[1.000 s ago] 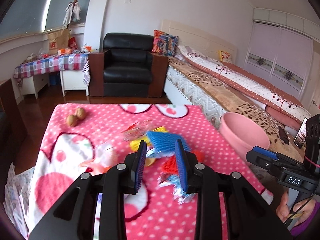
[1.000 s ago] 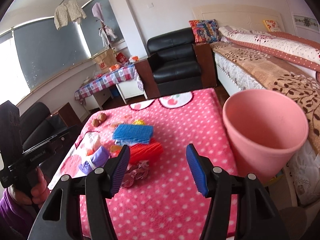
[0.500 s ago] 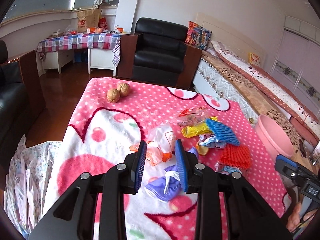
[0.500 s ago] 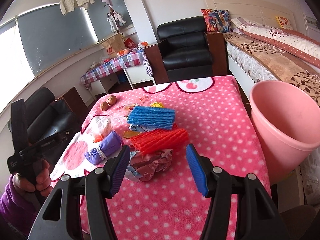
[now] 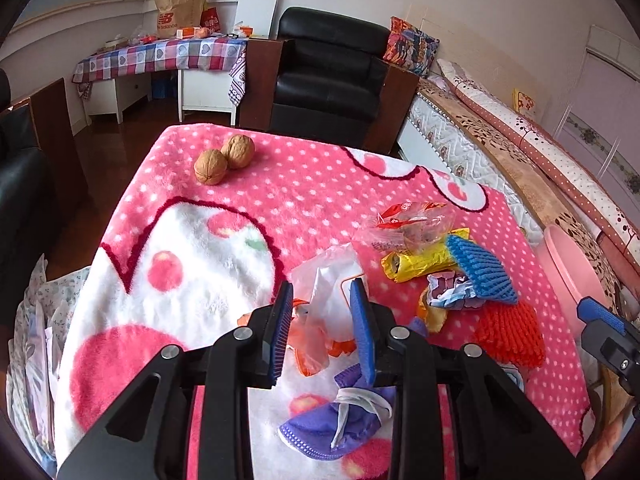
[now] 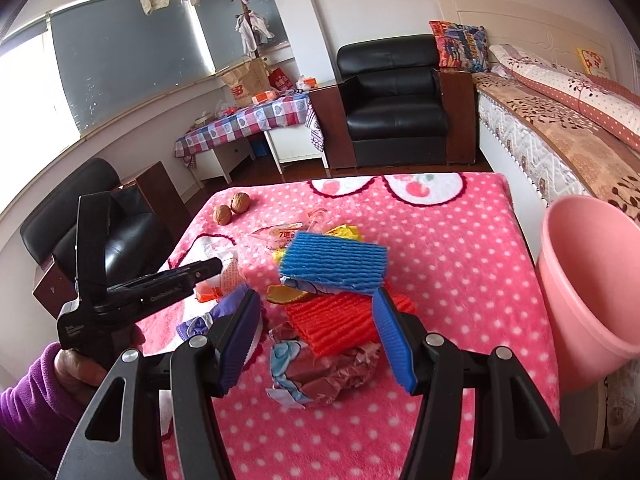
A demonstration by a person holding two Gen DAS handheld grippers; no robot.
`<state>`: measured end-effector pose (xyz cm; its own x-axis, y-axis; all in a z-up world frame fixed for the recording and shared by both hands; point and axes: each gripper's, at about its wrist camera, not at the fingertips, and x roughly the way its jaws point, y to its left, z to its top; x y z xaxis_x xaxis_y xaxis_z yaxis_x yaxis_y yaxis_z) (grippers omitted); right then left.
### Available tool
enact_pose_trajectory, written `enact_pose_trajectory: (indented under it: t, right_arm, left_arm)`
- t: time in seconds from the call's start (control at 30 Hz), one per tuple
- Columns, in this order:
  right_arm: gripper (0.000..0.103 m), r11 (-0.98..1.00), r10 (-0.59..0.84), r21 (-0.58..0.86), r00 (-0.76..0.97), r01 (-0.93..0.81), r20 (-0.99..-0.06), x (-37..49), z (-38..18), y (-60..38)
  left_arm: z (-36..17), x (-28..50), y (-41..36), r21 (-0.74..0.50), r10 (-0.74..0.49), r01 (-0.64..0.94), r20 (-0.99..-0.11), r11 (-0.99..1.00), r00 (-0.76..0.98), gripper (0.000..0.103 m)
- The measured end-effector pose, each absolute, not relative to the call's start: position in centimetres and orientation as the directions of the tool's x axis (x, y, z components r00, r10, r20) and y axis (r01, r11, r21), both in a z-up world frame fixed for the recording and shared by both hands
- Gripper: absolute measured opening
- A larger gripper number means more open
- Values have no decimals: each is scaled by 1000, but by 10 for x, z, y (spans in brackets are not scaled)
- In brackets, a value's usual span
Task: Collect trash
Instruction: 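Move both open tools back over the table, then grasp the clear plastic bag with left tool while right tool grasps blue mesh foam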
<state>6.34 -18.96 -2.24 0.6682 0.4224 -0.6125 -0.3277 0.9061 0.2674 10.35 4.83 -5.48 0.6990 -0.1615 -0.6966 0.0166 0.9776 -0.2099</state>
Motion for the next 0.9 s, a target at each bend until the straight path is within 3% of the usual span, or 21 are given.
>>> enact_pose_trajectory:
  t: [0.1,0.13,0.53,0.77,0.9]
  right_arm:
    - [58,904,427,261,660,-340,-618,70,-23,-183]
    - [58,902,429,259,658,-344,-619,72,-24,-180]
    - [58,892,436,219,628,-395,-645,103,-34,-149]
    - [57,912,363,123,630,-391,-686,125,-48,-125]
    - [16,928,341,152,612,-340,-713,134,-56,-137]
  left_arm:
    - [-55,101,48,-215,-178,38,-684,976,708,9]
    - [-54,100,48,-217,-183,45,-679,975,711,6]
    - [-30,82,63,-281,-210,39,-611,959,763,2]
    - [-26,78,65,-295,-217,39,-599,955,771,2]
    - [-24,75,63,-290,-217,45,-596,956,773,2]
